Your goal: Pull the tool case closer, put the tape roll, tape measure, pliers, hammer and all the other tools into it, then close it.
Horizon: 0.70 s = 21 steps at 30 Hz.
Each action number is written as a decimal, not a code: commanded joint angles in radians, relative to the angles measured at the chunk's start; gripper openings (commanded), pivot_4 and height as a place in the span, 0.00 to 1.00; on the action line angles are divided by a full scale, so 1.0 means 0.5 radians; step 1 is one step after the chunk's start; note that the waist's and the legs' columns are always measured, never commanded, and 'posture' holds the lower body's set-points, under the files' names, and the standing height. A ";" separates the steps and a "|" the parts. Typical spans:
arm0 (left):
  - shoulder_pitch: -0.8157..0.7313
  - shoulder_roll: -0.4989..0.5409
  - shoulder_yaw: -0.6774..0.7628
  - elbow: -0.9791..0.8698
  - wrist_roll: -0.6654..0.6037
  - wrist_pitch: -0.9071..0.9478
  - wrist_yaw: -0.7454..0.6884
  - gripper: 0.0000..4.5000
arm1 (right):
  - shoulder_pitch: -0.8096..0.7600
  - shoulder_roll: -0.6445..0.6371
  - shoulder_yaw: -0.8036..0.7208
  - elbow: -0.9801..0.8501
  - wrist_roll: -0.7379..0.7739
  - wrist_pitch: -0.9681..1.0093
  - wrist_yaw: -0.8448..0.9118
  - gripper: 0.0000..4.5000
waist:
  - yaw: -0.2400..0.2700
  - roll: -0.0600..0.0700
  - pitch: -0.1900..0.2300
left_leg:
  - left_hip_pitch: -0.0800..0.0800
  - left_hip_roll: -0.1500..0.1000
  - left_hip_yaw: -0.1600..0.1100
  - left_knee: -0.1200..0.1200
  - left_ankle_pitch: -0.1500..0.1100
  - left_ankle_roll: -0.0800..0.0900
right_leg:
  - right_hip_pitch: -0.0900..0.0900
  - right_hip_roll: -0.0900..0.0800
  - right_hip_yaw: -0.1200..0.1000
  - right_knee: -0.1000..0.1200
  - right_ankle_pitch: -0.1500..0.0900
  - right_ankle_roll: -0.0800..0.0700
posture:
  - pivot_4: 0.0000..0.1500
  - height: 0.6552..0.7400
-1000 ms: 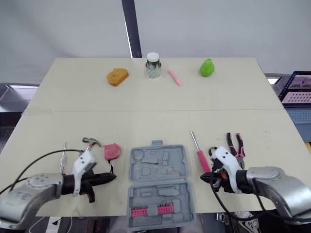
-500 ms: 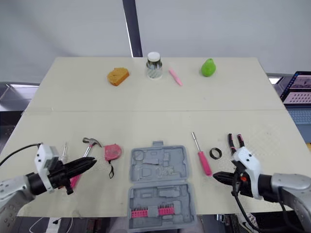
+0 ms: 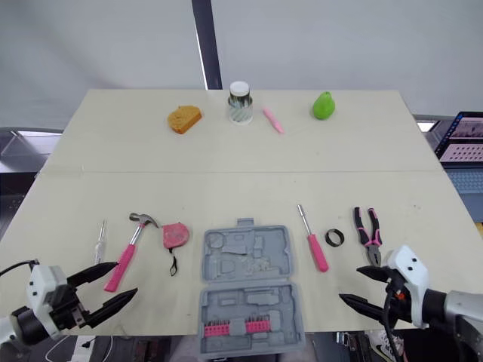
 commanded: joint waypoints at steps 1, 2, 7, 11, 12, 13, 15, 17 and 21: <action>0.049 -0.030 0.039 0.022 0.014 -0.107 -0.003 1.00 | 0.071 0.026 -0.057 0.002 -0.026 -0.107 0.055 0.99 | 0.000 0.000 0.000 | 0.000 0.000 0.000 0.000 0.000 0.000 | 0.000 0.000 -0.001 0.000 0.000 0.000 | 1.00 0.47; 0.057 -0.034 0.037 0.022 0.014 -0.115 -0.002 1.00 | 0.079 0.027 -0.059 0.006 -0.025 -0.119 0.059 0.99 | -0.001 0.000 0.000 | 0.000 0.000 0.000 0.000 0.000 0.000 | 0.000 0.000 -0.001 0.000 0.000 0.000 | 1.00 0.47; 0.107 -0.052 0.018 0.032 0.034 -0.176 -0.003 1.00 | 0.105 0.042 -0.064 0.023 -0.024 -0.161 0.062 0.99 | -0.005 0.000 0.000 | 0.000 0.000 0.001 0.000 0.000 0.001 | 0.000 0.000 0.000 0.000 0.000 0.000 | 1.00 0.47; 0.120 -0.054 0.000 0.045 0.049 -0.206 0.002 1.00 | 0.106 0.039 -0.060 0.031 -0.028 -0.170 0.067 0.99 | -0.005 -0.001 0.000 | 0.000 0.001 0.000 0.000 -0.001 0.001 | 0.000 0.000 0.000 0.000 0.000 0.000 | 1.00 0.47; 0.119 -0.054 -0.004 0.046 0.050 -0.207 0.004 1.00 | 0.105 0.037 -0.059 0.033 -0.029 -0.170 0.069 0.99 | -0.004 -0.001 0.000 | 0.000 0.001 0.000 0.000 -0.001 0.001 | 0.000 0.000 0.000 0.000 0.000 0.000 | 1.00 0.47; 0.118 -0.054 -0.007 0.046 0.050 -0.207 0.006 1.00 | 0.104 0.035 -0.057 0.035 -0.030 -0.170 0.070 0.99 | -0.004 -0.001 0.000 | 0.000 0.001 0.000 0.000 -0.001 0.001 | 0.000 0.000 0.000 0.000 0.000 0.000 | 1.00 0.47; 0.114 -0.053 -0.015 0.047 0.050 -0.210 0.007 1.00 | 0.101 0.032 -0.051 0.038 -0.034 -0.172 0.072 0.99 | -0.003 -0.001 0.000 | 0.000 0.001 0.000 0.000 -0.001 0.001 | 0.000 0.000 0.000 0.000 0.000 0.000 | 1.00 0.47; 0.106 -0.049 -0.026 0.047 0.048 -0.215 0.002 1.00 | 0.096 0.031 -0.044 0.043 -0.039 -0.175 0.072 0.99 | -0.002 -0.001 0.000 | 0.000 0.000 0.000 0.000 -0.001 0.001 | 0.000 0.000 -0.001 0.000 0.000 0.000 | 1.00 0.47; 0.039 0.016 -0.087 -0.045 0.017 -0.259 -0.094 1.00 | 0.078 0.007 -0.030 0.039 -0.057 -0.183 0.085 0.99 | -0.002 -0.001 0.000 | 0.000 0.000 0.000 0.000 -0.001 0.001 | 0.000 0.000 -0.001 0.000 0.000 0.000 | 1.00 0.47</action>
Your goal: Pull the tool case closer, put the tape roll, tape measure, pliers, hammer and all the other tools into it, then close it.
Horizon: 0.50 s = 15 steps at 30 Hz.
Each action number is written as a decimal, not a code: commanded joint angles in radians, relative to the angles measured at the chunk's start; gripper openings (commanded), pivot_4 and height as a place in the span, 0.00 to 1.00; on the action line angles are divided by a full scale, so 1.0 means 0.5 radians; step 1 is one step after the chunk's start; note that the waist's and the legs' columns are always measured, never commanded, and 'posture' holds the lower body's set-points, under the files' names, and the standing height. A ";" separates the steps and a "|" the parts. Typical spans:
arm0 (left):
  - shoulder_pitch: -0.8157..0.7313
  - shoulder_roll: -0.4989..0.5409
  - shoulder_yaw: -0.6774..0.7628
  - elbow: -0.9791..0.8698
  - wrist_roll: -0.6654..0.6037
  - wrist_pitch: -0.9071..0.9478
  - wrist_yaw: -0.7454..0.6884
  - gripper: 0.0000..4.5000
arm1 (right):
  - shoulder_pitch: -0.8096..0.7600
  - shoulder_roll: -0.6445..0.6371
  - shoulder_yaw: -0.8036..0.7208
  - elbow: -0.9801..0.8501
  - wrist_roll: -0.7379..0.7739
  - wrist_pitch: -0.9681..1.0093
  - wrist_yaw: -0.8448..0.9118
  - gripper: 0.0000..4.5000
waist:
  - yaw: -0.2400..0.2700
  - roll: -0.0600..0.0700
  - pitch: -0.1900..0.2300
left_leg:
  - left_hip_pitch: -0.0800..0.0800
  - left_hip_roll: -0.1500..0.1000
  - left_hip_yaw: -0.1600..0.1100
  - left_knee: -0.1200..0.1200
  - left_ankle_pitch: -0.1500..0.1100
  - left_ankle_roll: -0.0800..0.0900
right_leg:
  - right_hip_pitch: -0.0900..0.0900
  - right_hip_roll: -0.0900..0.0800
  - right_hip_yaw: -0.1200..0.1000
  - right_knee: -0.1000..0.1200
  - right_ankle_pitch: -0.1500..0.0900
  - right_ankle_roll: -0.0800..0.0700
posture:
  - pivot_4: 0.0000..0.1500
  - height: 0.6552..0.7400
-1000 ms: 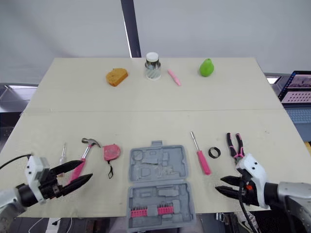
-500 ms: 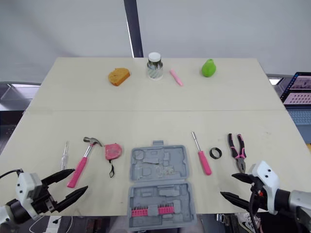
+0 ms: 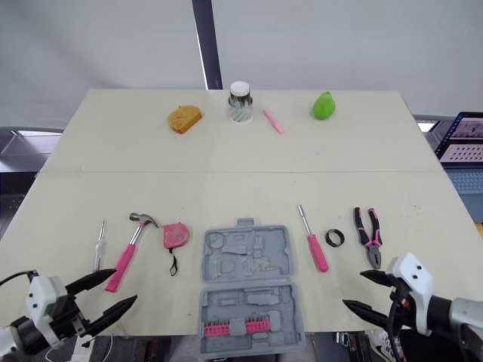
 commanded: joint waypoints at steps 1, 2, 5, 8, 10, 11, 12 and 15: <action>-0.057 0.067 -0.039 -0.131 -0.044 -0.055 -0.085 1.00 | -0.008 -0.037 -0.029 -0.010 -0.013 -0.026 0.043 0.99 | 0.001 0.000 0.000 | 0.000 0.000 0.000 0.000 0.000 0.000 | 0.000 0.000 0.000 0.000 0.000 0.000 | 1.00 0.47; -0.088 0.085 -0.067 -0.154 -0.044 -0.071 -0.106 1.00 | -0.017 -0.054 -0.031 -0.010 -0.022 -0.031 0.051 0.99 | 0.002 0.000 0.000 | 0.000 0.000 0.000 0.000 0.001 0.000 | 0.000 0.000 0.000 0.001 0.000 0.000 | 1.00 0.47; -0.211 0.137 -0.174 -0.214 -0.045 -0.119 -0.185 1.00 | -0.073 -0.113 -0.037 -0.008 -0.041 -0.030 0.067 0.99 | 0.001 0.002 -0.001 | 0.001 -0.001 0.000 0.000 0.002 0.000 | 0.001 -0.001 0.000 0.002 0.000 0.000 | 1.00 0.47; -0.285 0.161 -0.251 -0.238 -0.061 -0.144 -0.242 1.00 | -0.117 -0.149 -0.043 -0.011 -0.040 -0.016 0.081 0.99 | -0.003 0.002 -0.001 | 0.001 -0.001 0.000 0.000 0.002 -0.001 | 0.001 0.000 -0.002 0.002 0.000 0.000 | 1.00 0.47; -0.326 0.166 -0.301 -0.231 -0.048 -0.203 -0.291 1.00 | -0.130 -0.188 -0.042 -0.024 -0.072 -0.026 0.089 0.99 | -0.006 0.002 -0.001 | 0.001 0.000 0.001 0.000 0.002 -0.001 | 0.001 0.003 -0.005 0.002 0.000 0.000 | 1.00 0.47; -0.338 0.161 -0.317 -0.232 -0.053 -0.209 -0.295 1.00 | -0.139 -0.201 -0.041 -0.029 -0.084 -0.031 0.087 0.99 | -0.005 0.002 -0.001 | 0.001 0.000 0.002 0.000 0.003 -0.002 | 0.001 0.005 -0.007 0.002 0.000 0.000 | 1.00 0.47; -0.344 0.158 -0.339 -0.238 -0.052 -0.214 -0.298 1.00 | -0.153 -0.209 -0.041 -0.042 -0.089 -0.024 0.078 0.99 | -0.005 0.002 -0.001 | 0.001 0.000 0.002 0.000 0.003 -0.002 | 0.001 0.007 -0.009 0.002 0.000 0.000 | 1.00 0.47; -0.345 0.144 -0.407 -0.261 -0.017 -0.237 -0.285 1.00 | -0.188 -0.241 -0.034 -0.088 -0.108 0.000 0.056 0.99 | -0.004 0.002 -0.001 | 0.002 0.000 0.003 0.000 0.004 0.000 | 0.001 0.019 -0.009 0.001 0.001 0.002 | 1.00 0.47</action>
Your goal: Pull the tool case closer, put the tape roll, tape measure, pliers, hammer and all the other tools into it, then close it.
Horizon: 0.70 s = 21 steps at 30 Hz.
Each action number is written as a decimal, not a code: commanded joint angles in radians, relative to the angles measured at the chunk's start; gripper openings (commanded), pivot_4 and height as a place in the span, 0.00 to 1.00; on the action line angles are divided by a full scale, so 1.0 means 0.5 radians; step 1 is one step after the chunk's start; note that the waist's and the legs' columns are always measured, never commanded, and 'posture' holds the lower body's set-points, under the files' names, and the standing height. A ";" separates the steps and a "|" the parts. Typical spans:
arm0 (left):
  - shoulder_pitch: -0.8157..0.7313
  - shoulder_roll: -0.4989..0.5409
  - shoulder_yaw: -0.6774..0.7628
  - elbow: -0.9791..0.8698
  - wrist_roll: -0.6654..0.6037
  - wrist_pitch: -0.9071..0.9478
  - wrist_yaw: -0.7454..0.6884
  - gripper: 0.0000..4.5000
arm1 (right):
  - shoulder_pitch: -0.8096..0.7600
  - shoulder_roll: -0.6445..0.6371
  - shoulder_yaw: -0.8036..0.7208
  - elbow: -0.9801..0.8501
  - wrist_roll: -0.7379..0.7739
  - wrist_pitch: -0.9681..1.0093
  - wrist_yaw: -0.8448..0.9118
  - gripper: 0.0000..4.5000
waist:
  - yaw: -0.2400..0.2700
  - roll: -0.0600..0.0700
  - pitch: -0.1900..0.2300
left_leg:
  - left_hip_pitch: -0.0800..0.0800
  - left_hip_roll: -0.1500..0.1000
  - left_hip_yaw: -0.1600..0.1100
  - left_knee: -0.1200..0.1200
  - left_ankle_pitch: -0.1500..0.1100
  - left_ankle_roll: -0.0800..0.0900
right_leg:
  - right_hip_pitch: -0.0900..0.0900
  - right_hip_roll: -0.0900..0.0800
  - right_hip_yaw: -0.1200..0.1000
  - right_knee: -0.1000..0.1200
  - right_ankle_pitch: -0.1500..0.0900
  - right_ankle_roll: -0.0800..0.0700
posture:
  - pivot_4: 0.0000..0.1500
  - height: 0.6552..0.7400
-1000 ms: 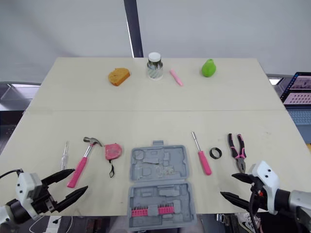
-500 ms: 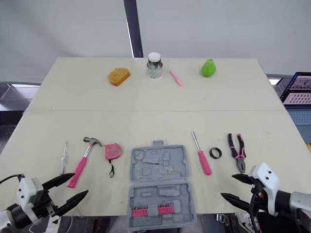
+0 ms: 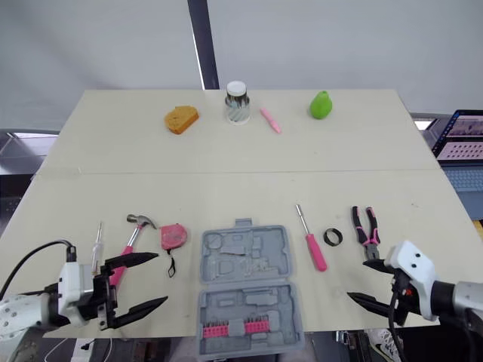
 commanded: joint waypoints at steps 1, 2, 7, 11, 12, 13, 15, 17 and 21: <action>0.009 -0.015 -0.076 -0.082 0.010 -0.056 0.002 1.00 | -0.032 -0.067 -0.030 -0.095 -0.033 0.023 0.002 0.99 | 0.001 0.000 0.000 | 0.000 0.000 0.000 0.000 0.000 0.000 | 0.000 0.000 0.000 0.000 0.000 0.000 | 1.00 0.47; 0.002 -0.015 -0.096 -0.088 0.019 -0.058 0.010 1.00 | -0.051 -0.099 -0.018 -0.115 -0.045 0.045 0.002 0.99 | 0.001 0.000 0.000 | 0.000 0.000 0.000 0.000 0.000 0.000 | 0.000 0.000 0.001 0.000 0.000 0.001 | 1.00 0.47; -0.062 -0.010 -0.201 -0.089 0.065 -0.066 0.040 1.00 | -0.301 -0.355 0.214 -0.093 -0.125 0.238 0.004 0.99 | -0.003 0.001 -0.001 | 0.002 0.002 -0.001 0.000 0.001 -0.001 | 0.001 0.000 0.006 0.001 0.001 0.000 | 1.00 0.47; -0.104 -0.009 -0.258 -0.057 0.106 -0.086 0.068 1.00 | -0.705 -0.477 0.562 0.051 -0.243 0.327 0.003 0.99 | -0.008 0.003 0.000 | 0.001 0.003 -0.002 0.000 0.001 -0.002 | 0.000 0.000 0.007 0.000 0.000 -0.002 | 1.00 0.47; -0.116 -0.013 -0.274 -0.051 0.119 -0.092 0.077 1.00 | -0.813 -0.488 0.662 0.098 -0.287 0.332 0.015 0.99 | -0.008 0.003 0.000 | 0.001 0.002 -0.001 0.000 0.002 -0.002 | 0.000 0.000 0.006 0.000 0.000 -0.002 | 1.00 0.47; -0.127 -0.017 -0.288 -0.048 0.127 -0.094 0.088 1.00 | -0.912 -0.493 0.756 0.145 -0.335 0.330 0.029 0.99 | -0.010 0.003 0.000 | 0.001 0.002 -0.002 0.000 0.002 -0.002 | 0.000 0.000 0.006 0.000 0.000 -0.002 | 1.00 0.47; -0.138 -0.025 -0.307 -0.049 0.139 -0.097 0.111 1.00 | -1.096 -0.482 0.934 0.248 -0.436 0.302 0.053 0.99 | -0.007 0.003 0.000 | 0.000 0.002 -0.002 0.000 0.002 -0.003 | -0.001 0.000 0.004 0.000 0.000 -0.002 | 1.00 0.47; -0.137 -0.030 -0.320 -0.053 0.147 -0.100 0.133 1.00 | -1.222 -0.461 1.063 0.334 -0.509 0.247 0.088 0.99 | -0.005 0.004 0.001 | 0.000 0.002 -0.002 0.001 0.003 -0.003 | -0.001 0.001 0.003 0.000 0.000 -0.002 | 1.00 0.47; -0.105 -0.035 -0.334 -0.068 0.161 -0.112 0.172 1.00 | -1.399 -0.405 1.260 0.470 -0.644 0.109 0.159 0.99 | -0.009 0.004 0.001 | -0.001 0.001 -0.001 0.001 0.004 -0.003 | -0.001 0.001 0.000 0.000 0.000 -0.002 | 1.00 0.47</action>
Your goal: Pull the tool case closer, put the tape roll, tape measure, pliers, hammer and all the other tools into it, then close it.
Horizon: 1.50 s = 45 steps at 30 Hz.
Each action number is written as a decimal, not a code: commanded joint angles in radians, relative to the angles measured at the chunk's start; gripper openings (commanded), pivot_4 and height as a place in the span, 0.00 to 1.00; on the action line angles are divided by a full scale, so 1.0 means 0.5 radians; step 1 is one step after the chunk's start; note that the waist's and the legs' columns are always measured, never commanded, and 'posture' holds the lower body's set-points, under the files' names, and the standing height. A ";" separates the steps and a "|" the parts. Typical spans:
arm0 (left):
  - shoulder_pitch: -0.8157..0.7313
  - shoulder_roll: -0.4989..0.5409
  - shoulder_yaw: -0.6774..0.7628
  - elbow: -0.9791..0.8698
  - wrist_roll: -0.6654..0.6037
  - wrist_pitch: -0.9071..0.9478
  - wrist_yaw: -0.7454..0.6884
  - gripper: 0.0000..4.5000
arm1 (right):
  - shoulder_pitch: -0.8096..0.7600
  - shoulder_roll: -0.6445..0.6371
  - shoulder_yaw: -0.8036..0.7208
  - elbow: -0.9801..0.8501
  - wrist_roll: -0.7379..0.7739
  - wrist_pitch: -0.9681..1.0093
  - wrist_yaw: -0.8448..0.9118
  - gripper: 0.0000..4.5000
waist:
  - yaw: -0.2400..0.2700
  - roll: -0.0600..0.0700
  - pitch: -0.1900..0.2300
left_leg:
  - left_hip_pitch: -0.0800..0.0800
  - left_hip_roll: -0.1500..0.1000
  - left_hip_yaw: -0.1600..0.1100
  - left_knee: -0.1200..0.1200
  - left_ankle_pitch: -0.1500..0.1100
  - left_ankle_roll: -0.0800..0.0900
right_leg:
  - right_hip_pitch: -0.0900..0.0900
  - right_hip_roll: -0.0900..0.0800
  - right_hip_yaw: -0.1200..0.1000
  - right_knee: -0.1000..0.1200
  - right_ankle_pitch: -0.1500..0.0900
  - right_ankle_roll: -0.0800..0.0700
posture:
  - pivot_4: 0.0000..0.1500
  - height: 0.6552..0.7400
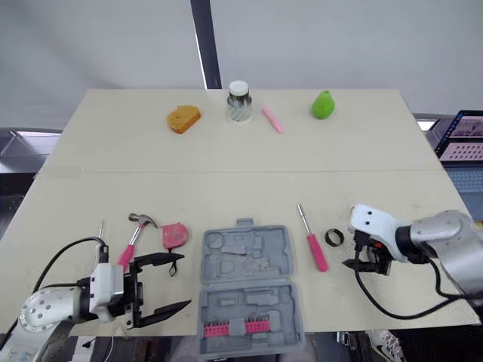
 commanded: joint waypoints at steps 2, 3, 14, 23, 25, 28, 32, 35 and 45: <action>0.054 -0.011 -0.004 -0.045 0.023 -0.047 0.044 1.00 | -0.111 0.043 0.138 0.106 -0.135 -0.152 0.096 0.99 | -0.002 0.000 0.000 | 0.000 0.001 0.001 0.000 0.000 -0.001 | 0.000 0.002 -0.001 0.000 0.000 0.000 | 1.00 0.47; 0.064 -0.012 -0.004 -0.050 0.026 -0.050 0.052 1.00 | -0.123 0.051 0.152 0.121 -0.147 -0.171 0.108 0.99 | -0.003 0.000 0.000 | 0.000 0.001 0.000 0.000 0.001 -0.001 | 0.000 0.001 -0.001 0.000 0.000 0.000 | 1.00 0.47; 0.131 -0.026 -0.021 -0.097 0.043 -0.061 0.116 1.00 | -0.209 0.186 0.254 0.273 -0.286 -0.352 0.161 0.99 | -0.010 0.000 0.000 | 0.001 0.001 0.000 0.002 0.002 -0.001 | 0.000 0.001 -0.002 0.004 0.000 0.000 | 1.00 0.47; 0.171 -0.024 -0.025 -0.127 0.043 -0.056 0.149 1.00 | -0.283 0.293 0.312 0.416 -0.398 -0.454 0.188 0.99 | -0.028 0.000 0.000 | 0.001 0.001 0.000 0.002 0.002 -0.001 | 0.000 0.001 -0.002 0.004 0.000 0.000 | 1.00 0.47; 0.182 -0.021 -0.025 -0.133 0.040 -0.052 0.153 1.00 | -0.302 0.318 0.326 0.453 -0.424 -0.470 0.191 0.99 | -0.037 0.000 0.000 | 0.001 0.001 0.000 0.002 0.002 -0.001 | 0.000 0.001 -0.002 0.005 0.000 0.000 | 1.00 0.47; 0.190 -0.017 -0.020 -0.131 0.039 -0.054 0.157 1.00 | -0.322 0.350 0.336 0.495 -0.455 -0.489 0.199 0.99 | -0.043 0.000 0.000 | 0.001 0.001 0.000 0.002 0.002 -0.001 | 0.000 0.002 -0.002 0.006 0.000 0.000 | 1.00 0.47; 0.189 -0.017 -0.015 -0.126 0.040 -0.054 0.159 1.00 | -0.348 0.401 0.348 0.548 -0.493 -0.509 0.195 0.99 | -0.044 0.000 0.000 | 0.001 0.001 0.000 0.002 0.002 -0.001 | 0.000 0.002 -0.002 0.008 0.000 0.000 | 1.00 0.47; 0.181 -0.016 -0.015 -0.116 0.041 -0.057 0.158 1.00 | -0.357 0.433 0.349 0.570 -0.514 -0.517 0.195 0.99 | -0.042 0.000 0.000 | 0.001 0.001 0.000 0.002 0.002 -0.001 | -0.001 0.002 -0.002 0.008 0.000 0.000 | 1.00 0.47; 0.189 -0.024 -0.018 -0.106 0.051 -0.069 0.162 1.00 | -0.384 0.478 0.364 0.619 -0.558 -0.548 0.192 0.87 | -0.044 0.000 0.000 | 0.001 0.001 0.000 0.002 0.002 -0.001 | 0.000 0.002 -0.002 0.009 0.000 0.000 | 1.00 0.47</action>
